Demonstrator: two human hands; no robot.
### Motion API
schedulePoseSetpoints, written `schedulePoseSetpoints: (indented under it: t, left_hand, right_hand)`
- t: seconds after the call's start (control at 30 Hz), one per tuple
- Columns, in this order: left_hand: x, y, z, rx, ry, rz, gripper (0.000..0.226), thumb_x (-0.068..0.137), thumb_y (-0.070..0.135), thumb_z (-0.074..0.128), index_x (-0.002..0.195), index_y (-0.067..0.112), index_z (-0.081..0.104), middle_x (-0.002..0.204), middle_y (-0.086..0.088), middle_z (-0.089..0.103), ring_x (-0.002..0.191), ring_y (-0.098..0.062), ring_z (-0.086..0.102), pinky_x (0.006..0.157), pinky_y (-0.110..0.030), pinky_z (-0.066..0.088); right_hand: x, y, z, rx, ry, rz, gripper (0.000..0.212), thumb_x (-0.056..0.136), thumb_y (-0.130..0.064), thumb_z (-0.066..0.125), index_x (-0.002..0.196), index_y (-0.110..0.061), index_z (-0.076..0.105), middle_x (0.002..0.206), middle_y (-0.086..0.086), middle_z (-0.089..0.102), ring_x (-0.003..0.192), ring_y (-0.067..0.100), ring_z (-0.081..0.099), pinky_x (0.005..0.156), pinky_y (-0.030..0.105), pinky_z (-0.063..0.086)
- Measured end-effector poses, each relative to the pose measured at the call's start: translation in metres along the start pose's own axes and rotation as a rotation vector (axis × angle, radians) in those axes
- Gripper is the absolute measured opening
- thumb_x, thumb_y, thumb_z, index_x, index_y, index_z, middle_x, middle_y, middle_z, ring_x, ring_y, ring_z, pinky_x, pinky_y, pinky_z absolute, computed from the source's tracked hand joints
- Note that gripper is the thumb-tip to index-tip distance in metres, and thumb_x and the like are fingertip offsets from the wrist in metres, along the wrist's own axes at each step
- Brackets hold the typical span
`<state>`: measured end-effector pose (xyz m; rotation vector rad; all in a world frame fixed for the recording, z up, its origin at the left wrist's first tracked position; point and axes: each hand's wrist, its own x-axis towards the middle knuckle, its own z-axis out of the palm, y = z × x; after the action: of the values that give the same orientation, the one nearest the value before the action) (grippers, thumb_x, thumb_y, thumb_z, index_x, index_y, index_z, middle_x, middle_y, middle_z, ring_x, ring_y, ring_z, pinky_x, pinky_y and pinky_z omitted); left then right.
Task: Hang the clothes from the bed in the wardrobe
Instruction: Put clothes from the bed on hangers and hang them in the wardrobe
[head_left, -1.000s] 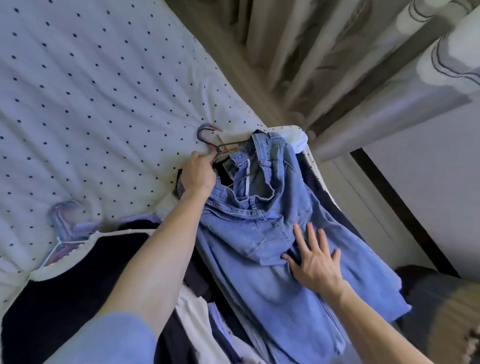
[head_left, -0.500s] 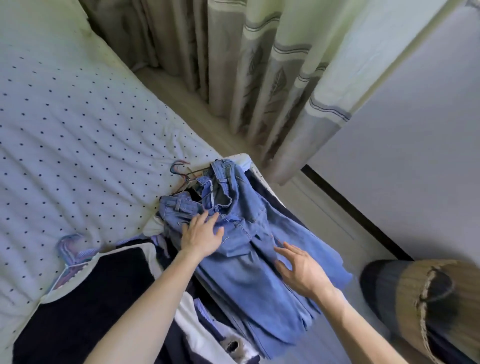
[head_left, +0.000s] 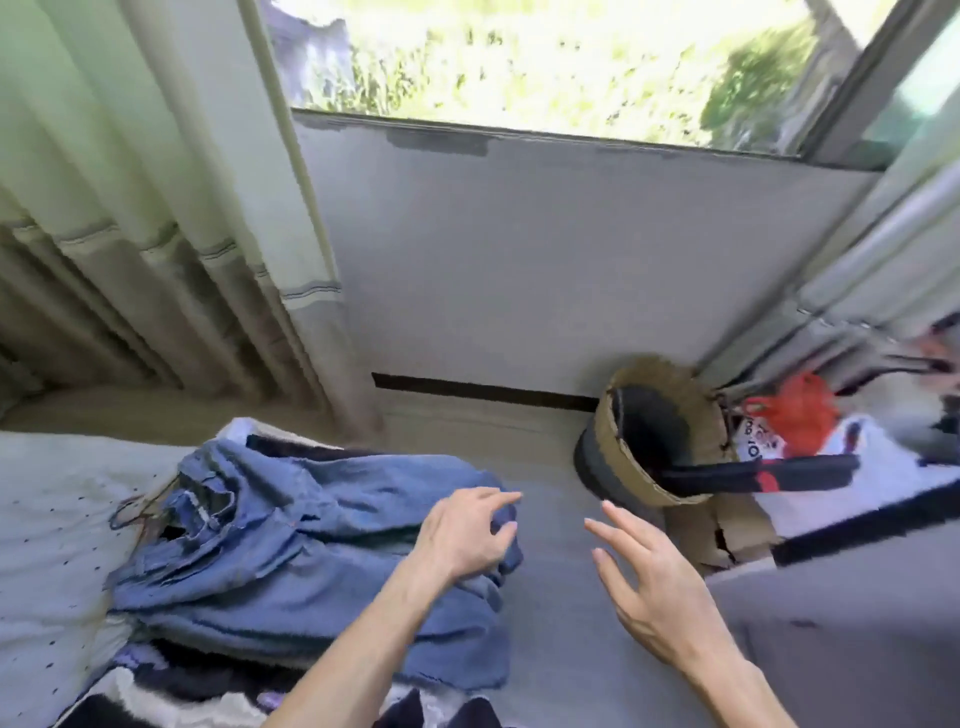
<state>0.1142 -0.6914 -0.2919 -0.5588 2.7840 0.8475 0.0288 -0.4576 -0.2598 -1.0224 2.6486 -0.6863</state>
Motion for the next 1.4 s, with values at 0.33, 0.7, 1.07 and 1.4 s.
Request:
schedulePoseSetpoints:
  t: [0.33,0.7,1.07,1.4]
  left_hand:
    - [0.006,0.305,0.100,0.239,-0.181,0.704,0.046,0.095,0.042,0.049,0.141,0.043,0.048,0.143,0.015,0.052,0.131,-0.015,0.048,0.105,-0.032,0.043]
    - [-0.051,0.576,0.185,0.294,-0.318,1.195,0.047,0.101,0.037,0.045,0.148,0.042,0.040,0.154,0.014,0.039,0.140,-0.014,0.037,0.107,-0.032,0.037]
    - [-0.052,0.762,0.243,0.280,-0.320,1.445,0.046,0.100,0.038,0.048,0.146,0.039,0.044,0.149,0.011,0.046,0.135,-0.016,0.044,0.111,-0.035,0.038]
    - [-0.062,0.861,0.335,0.174,-0.636,1.310,0.044,0.099,0.044,0.048,0.139,0.028,0.047,0.138,0.000,0.047,0.121,-0.021,0.053,0.100,-0.036,0.047]
  right_hand:
    - [-0.225,0.161,-0.114,-0.039,0.458,0.489,0.041,0.094,-0.045,0.046,0.123,-0.028,0.070,0.139,-0.005,0.060,0.131,0.015,0.054,0.111,0.027,0.035]
    - [-0.395,0.229,-0.226,-0.259,0.927,0.871,0.044,0.097,-0.043,0.042,0.131,-0.026,0.065,0.145,-0.002,0.055,0.136,0.017,0.048,0.107,0.041,0.045]
    - [-0.486,0.283,-0.351,-0.676,1.103,1.031,0.041,0.097,-0.030,0.048,0.135,-0.021,0.062,0.151,0.003,0.048,0.139,0.022,0.044,0.113,0.042,0.040]
    - [-0.531,0.337,-0.461,-1.075,1.137,1.311,0.052,0.101,-0.041,0.037,0.152,-0.029,0.038,0.161,0.003,0.029,0.151,0.026,0.020,0.119,0.057,0.006]
